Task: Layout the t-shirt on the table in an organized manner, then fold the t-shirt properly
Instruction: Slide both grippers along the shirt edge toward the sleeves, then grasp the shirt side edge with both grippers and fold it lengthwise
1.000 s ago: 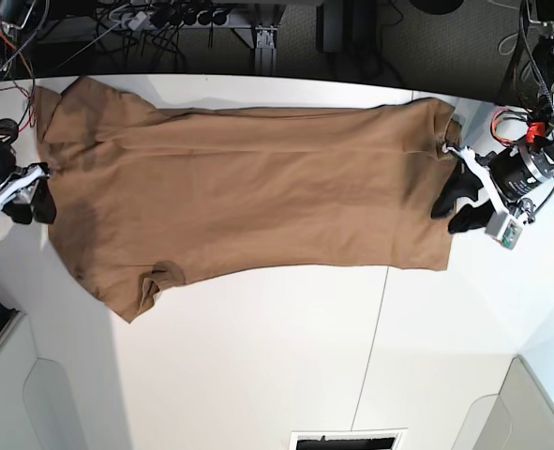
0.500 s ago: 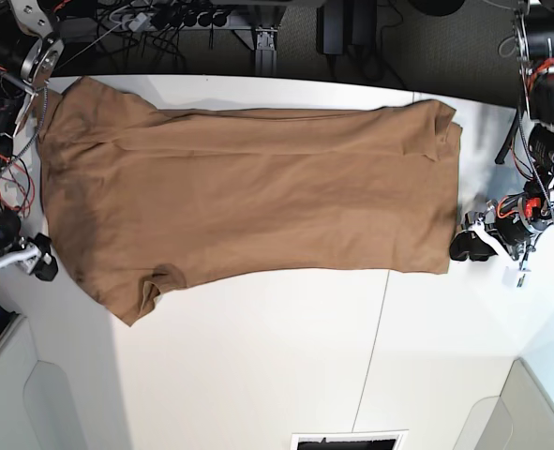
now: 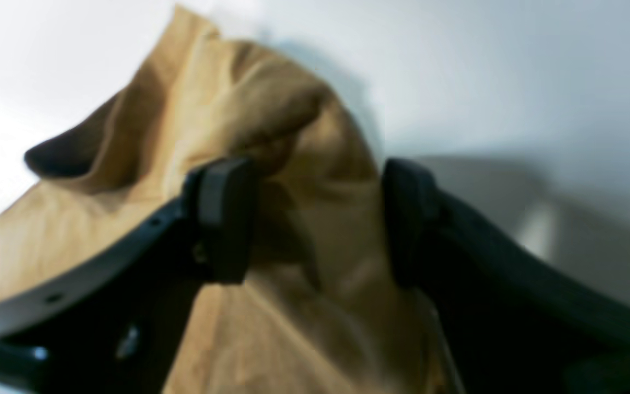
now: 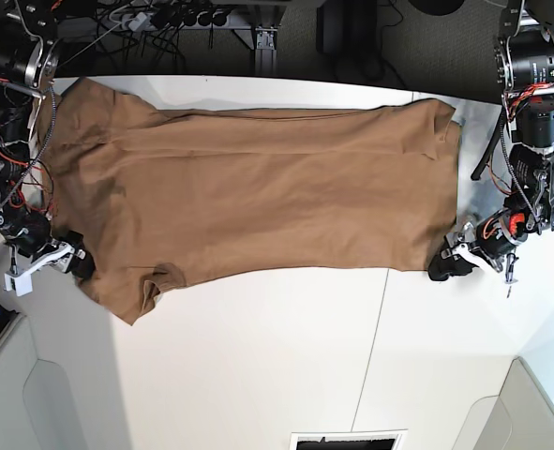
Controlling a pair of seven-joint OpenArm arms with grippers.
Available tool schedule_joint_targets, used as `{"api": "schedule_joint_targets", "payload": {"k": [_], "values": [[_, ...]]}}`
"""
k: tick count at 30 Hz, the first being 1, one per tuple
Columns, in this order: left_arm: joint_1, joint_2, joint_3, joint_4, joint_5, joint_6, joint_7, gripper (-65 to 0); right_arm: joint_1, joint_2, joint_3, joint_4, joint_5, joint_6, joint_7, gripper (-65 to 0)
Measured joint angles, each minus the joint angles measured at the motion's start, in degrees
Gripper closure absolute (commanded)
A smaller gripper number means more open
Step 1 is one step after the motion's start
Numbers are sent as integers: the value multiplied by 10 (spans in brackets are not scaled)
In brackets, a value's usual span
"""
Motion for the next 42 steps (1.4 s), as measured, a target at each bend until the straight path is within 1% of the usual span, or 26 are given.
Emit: {"api": "schedule_joint_targets", "payload": {"k": [1, 2, 3, 4, 6, 7, 9, 10, 12, 15, 16, 17, 18, 20, 22, 24, 27, 31, 34, 37, 42], "values": [[0, 0, 0, 0, 0, -1, 0, -350, 0, 0, -10, 1, 0, 0, -1, -365], [0, 0, 0, 0, 1, -9, 0, -319, 1, 1, -18, 2, 0, 0, -1, -345], [0, 0, 0, 0, 5, -18, 1, -263, 2, 1, -22, 2, 0, 0, -6, -302], [0, -1, 0, 0, 6, -18, 6, -191, 2, 1, -23, 4, 0, 0, -16, -240], [2, -3, 0, -1, 5, -19, 16, -48, 1, 1, -24, 10, -1, 0, -27, -80], [2, -5, 1, -1, -6, -20, 23, 0, -1, 2, -24, 13, -2, 0, -28, 0], [3, -10, 2, 2, -37, -19, 56, 0, -3, 5, -24, 26, -6, 0, -37, 0], [4, -15, 2, 7, -52, -18, 77, 0, -3, 7, -25, 35, -10, 0, -52, 0], [7, -29, 3, 23, -85, -16, 127, 0, -4, 11, -25, 62, -12, -1, -82, 0], [8, -47, 2, 61, -143, -16, 228, 0, -5, 15, -25, 111, -6, -1, -139, 0], [10, -52, 3, 76, -168, -16, 252, 0, -10, 16, -25, 130, 0, -3, -147, 0], [13, -57, 3, 91, -194, -16, 263, 0, -17, 18, -25, 149, 10, -1, -154, 0], [19, -63, 4, 107, -209, -17, 269, 0, -25, 22, -26, 166, 17, 0, -161, 0], [35, -80, 4, 132, -212, -18, 271, 0, -51, 35, -28, 199, 27, 0, -169, 0], [58, -96, 3, 138, -212, -17, 274, 0, -83, 57, -28, 228, 33, 0, -173, 0], [83, -108, 3, 141, -223, -18, 289, 0, -114, 78, -27, 252, 43, -1, -176, 0], [110, -121, 5, 152, -281, -18, 328, 0, -148, 97, -28, 281, 65, 0, -175, 0], [126, -139, 5, 184, -323, -18, 357, 0, -189, 118, -28, 310, 85, 2, -172, 0], [137, -137, 5, 196, -345, -18, 402, 0, -212, 122, -27, 315, 81, 2, -173, 0], [136, -136, 5, 202, -361, -18, 406, 0, -228, 122, -27, 317, 81, 2, -174, 0], [141, -137, 5, 202, -362, -18, 412, 0, -249, 121, -11, 319, 83, 2, -173, 0]]}}
